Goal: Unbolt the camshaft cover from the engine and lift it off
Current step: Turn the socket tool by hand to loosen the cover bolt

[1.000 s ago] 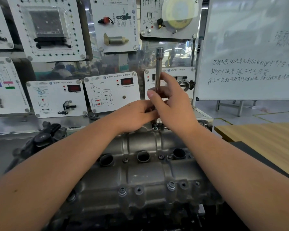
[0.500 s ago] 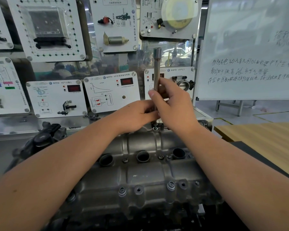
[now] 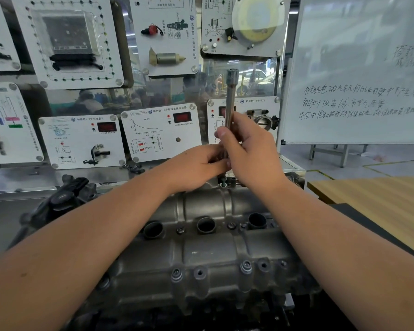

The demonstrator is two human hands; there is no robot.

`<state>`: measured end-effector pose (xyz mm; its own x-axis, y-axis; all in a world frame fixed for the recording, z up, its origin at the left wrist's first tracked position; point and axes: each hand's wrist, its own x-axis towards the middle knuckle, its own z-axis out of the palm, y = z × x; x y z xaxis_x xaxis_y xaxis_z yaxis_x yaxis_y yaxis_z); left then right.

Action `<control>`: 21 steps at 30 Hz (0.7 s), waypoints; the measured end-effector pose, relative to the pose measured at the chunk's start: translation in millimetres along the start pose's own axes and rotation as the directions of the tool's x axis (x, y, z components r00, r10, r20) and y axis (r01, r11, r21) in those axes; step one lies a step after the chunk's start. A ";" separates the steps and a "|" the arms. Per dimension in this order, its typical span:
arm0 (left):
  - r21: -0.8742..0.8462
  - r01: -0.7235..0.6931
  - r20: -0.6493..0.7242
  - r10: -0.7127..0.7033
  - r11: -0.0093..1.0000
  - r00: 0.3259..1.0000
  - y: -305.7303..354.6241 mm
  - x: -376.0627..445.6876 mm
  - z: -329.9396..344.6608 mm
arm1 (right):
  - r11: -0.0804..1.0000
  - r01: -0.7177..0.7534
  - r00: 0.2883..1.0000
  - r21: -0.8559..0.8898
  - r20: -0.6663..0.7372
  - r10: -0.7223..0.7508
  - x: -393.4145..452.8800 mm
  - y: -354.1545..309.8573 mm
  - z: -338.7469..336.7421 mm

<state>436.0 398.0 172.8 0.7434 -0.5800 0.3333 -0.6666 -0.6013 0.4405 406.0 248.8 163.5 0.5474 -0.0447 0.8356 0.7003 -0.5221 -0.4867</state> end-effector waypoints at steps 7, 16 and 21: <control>-0.005 0.014 0.010 -0.014 1.000 1.000 -1.6 -0.7 0.9 | 0.995 -0.083 0.996 0.057 0.049 0.080 -0.3 1.1 1.0; -0.010 0.016 0.004 -0.016 1.000 1.000 -1.0 -0.6 0.3 | 1.000 -0.028 0.999 0.002 0.043 0.027 -0.2 0.0 -0.6; 0.015 0.010 0.018 -0.011 1.000 1.000 -2.9 0.8 -0.1 | 0.995 -0.077 0.995 0.058 0.064 0.073 -0.5 0.4 0.7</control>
<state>438.5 399.4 171.9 0.7492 -0.5835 0.3135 -0.6597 -0.6156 0.4310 406.3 249.2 162.7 0.6255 -0.0282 0.7797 0.6814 -0.4670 -0.5636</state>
